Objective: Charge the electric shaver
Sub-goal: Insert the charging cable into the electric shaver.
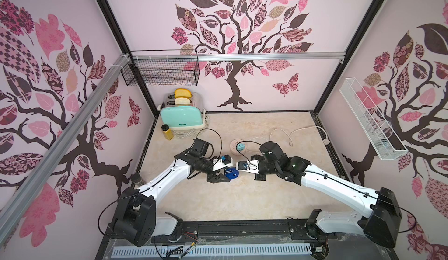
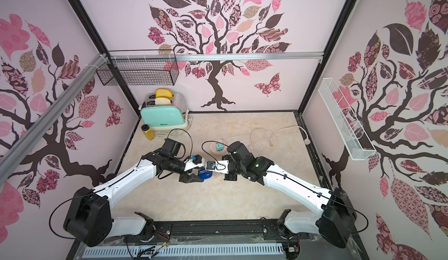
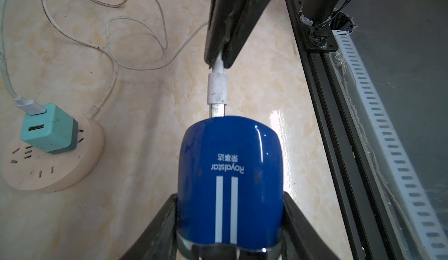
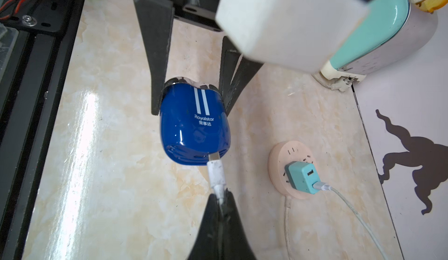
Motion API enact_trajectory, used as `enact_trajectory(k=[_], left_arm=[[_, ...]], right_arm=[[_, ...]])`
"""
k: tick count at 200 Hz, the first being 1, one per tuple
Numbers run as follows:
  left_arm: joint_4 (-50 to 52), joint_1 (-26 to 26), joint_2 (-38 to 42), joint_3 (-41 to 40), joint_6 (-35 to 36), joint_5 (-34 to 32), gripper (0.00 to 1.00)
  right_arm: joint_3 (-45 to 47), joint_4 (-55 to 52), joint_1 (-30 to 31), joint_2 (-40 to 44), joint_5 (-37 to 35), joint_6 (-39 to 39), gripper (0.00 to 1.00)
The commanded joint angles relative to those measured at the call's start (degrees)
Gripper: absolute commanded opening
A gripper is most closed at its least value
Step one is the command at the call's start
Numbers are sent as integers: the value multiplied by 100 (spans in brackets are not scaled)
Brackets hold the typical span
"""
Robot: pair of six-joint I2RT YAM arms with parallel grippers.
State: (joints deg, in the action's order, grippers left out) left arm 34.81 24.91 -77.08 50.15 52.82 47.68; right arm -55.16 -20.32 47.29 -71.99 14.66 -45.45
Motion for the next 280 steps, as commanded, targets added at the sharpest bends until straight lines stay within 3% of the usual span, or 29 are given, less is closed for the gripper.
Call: enact_trajectory(k=[1,187,280], left_arm=[[-220,27,117,0,66,355,0],[-110,14,92,-38,145,320,0],[-179,14,46,-13,112,318,0]], right_arm=[[-130,-201,89,76,-29,-85,0],[-140,-410,91,187,-283,-188,0],[-195,-323,95,71,187,-113,0]])
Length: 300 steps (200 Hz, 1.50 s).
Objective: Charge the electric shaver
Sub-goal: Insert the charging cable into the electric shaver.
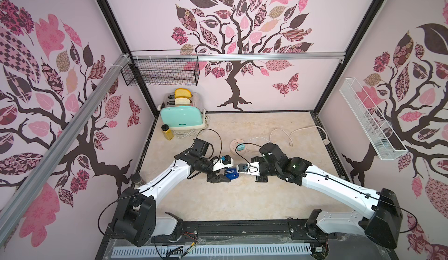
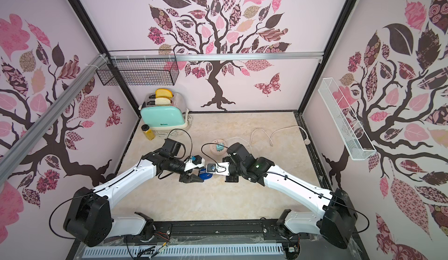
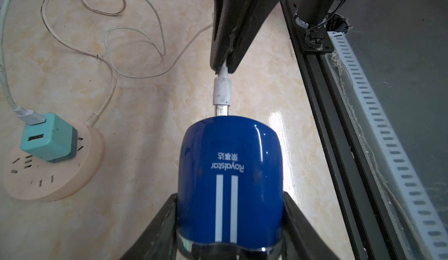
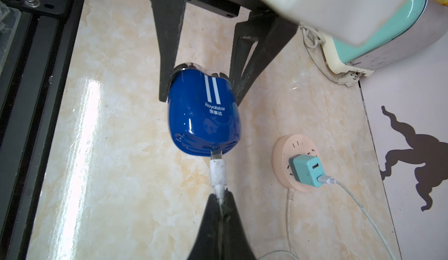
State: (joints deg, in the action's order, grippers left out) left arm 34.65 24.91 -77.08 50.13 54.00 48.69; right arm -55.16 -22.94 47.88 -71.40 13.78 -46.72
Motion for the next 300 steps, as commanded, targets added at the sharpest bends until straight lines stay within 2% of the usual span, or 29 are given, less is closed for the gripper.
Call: enact_trajectory(k=[1,129,201,244,300], left_arm=[[-167,14,45,-11,-5,219,0],[-66,14,36,61,77,269,0],[-299,-43,171,-5,-86,387,0],[-288,-65,158,-25,-85,424,0],[-101,-56,124,33,41,440,0]], right_arm=[[-196,-61,37,12,274,14,0],[-51,520,26,-88,374,545,0],[255,198,22,143,422,-68,0],[283,205,23,236,499,-93,0],[71,343,20,-42,260,-129,0]])
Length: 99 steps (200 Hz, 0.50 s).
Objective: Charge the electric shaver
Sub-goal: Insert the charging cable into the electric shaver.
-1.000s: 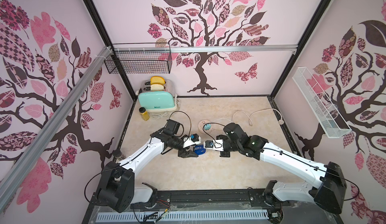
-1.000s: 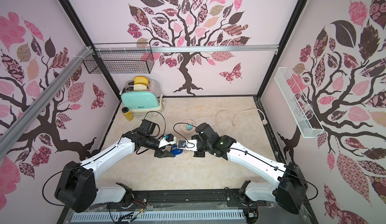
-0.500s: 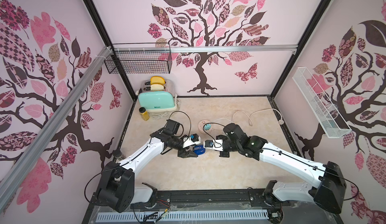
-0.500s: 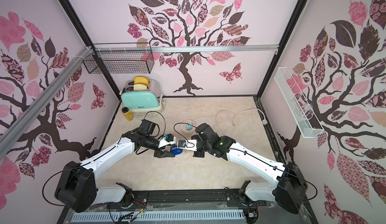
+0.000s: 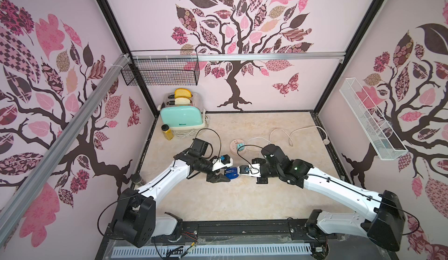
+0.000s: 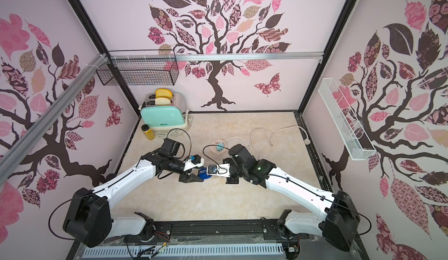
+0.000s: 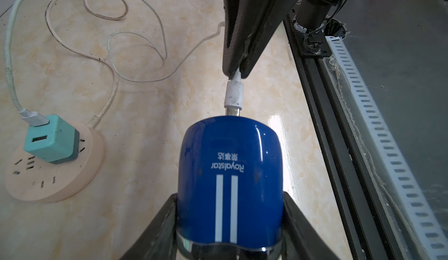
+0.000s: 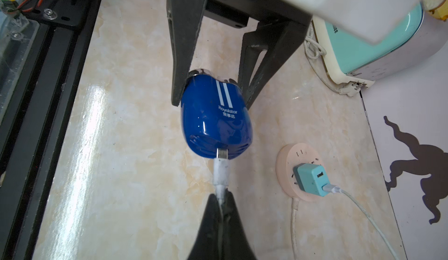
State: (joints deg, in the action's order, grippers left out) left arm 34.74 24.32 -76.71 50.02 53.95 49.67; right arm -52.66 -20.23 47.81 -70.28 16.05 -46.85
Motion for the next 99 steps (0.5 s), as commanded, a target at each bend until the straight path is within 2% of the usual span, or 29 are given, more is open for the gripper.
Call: enact_trajectory(k=[1,99], left_arm=[[-113,3,86,52,41,341,0],[62,64,-43,179,182,265,0]], right_arm=[[-185,76,26,-162,31,-115,0],[-388,332,49,-249,373,-276,0]])
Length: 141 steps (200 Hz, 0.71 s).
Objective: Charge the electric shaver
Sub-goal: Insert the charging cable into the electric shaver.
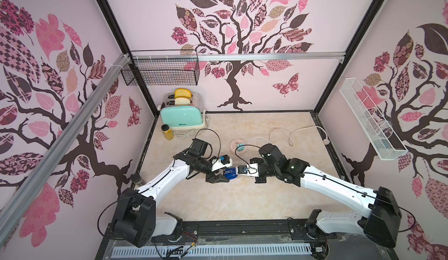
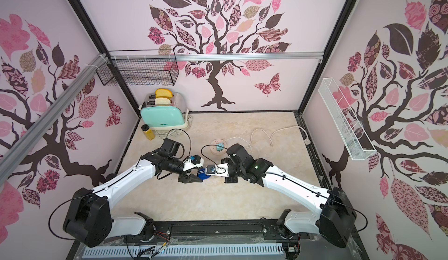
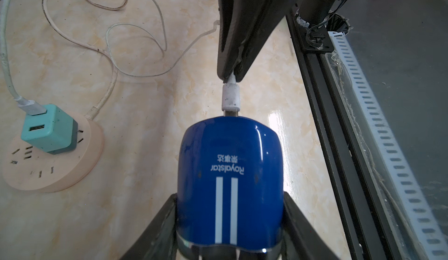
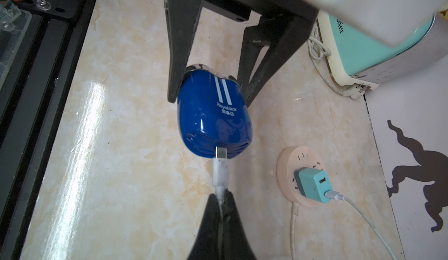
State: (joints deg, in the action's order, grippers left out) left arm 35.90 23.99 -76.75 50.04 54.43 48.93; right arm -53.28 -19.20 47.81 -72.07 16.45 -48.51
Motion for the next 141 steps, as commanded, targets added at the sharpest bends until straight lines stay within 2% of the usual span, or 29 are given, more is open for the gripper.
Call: enact_trajectory(k=[1,66,141], left_arm=[[-51,97,-40,179,140,334,0],[96,132,-85,299,222,222,0],[-269,126,106,235,-44,487,0]], right_arm=[[-330,227,46,-74,337,-117,0],[-542,-41,82,-140,362,-214,0],[-329,330,124,-128,648,285,0]])
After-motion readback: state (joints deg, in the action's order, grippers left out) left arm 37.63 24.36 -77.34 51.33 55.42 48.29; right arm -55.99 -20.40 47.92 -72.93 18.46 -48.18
